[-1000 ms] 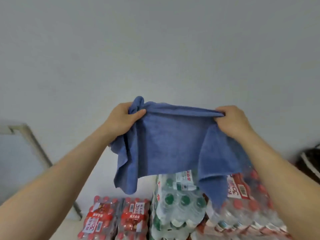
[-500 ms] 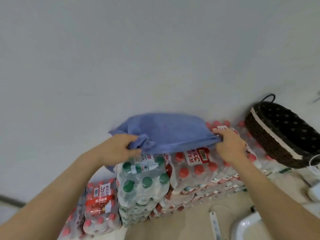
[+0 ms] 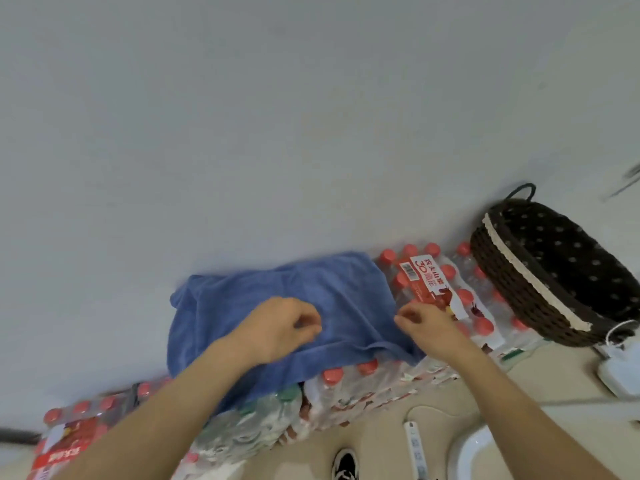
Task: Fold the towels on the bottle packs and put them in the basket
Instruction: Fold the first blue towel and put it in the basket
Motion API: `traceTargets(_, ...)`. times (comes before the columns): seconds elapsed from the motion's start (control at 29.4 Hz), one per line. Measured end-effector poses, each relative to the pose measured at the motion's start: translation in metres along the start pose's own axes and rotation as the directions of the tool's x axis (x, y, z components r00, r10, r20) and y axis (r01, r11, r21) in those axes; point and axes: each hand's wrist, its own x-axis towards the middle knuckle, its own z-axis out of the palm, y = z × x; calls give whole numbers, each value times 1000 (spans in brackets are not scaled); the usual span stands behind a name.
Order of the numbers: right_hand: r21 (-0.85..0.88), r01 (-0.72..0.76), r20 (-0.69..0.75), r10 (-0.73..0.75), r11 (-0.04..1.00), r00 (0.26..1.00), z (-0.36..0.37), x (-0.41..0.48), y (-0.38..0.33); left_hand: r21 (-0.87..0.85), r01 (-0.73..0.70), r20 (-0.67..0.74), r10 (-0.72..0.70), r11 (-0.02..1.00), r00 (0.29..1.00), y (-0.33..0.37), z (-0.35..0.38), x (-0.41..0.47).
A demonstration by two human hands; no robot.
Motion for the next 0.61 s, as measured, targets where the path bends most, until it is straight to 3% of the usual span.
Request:
traceTargets(0.1,-2,23,97,-23,1000,995,10,22,9,71,64,69,-69,995,995,31,36,24)
traceTargets(0.27,256,75,135,-113,964,984,9,48,26,326,113,137,-165,939,977,74,67,46)
traceTargets(0.37,422,121,8,-137,898,990,-15,49,28,160,182,236,-216,970,947,93,64,52)
traceTargets(0.48,386,262,-142,-223,884,964,-45,43,37,-120,290,423,-216,949,880,118,55,63)
traceTargets(0.54,278,322,-124,-299,905,946,-59,37,47,-172,366,609,-193,915,770,126,49,73)
traceTargets(0.58,240,343,-69,-337,908,939,-63,35,53,-195,380,630,-182,904,755,127,46,80)
traceTargets(0.61,210,352,7,-362,912,932,-63,34,58,-237,387,573,-193,891,796,127,43,88)
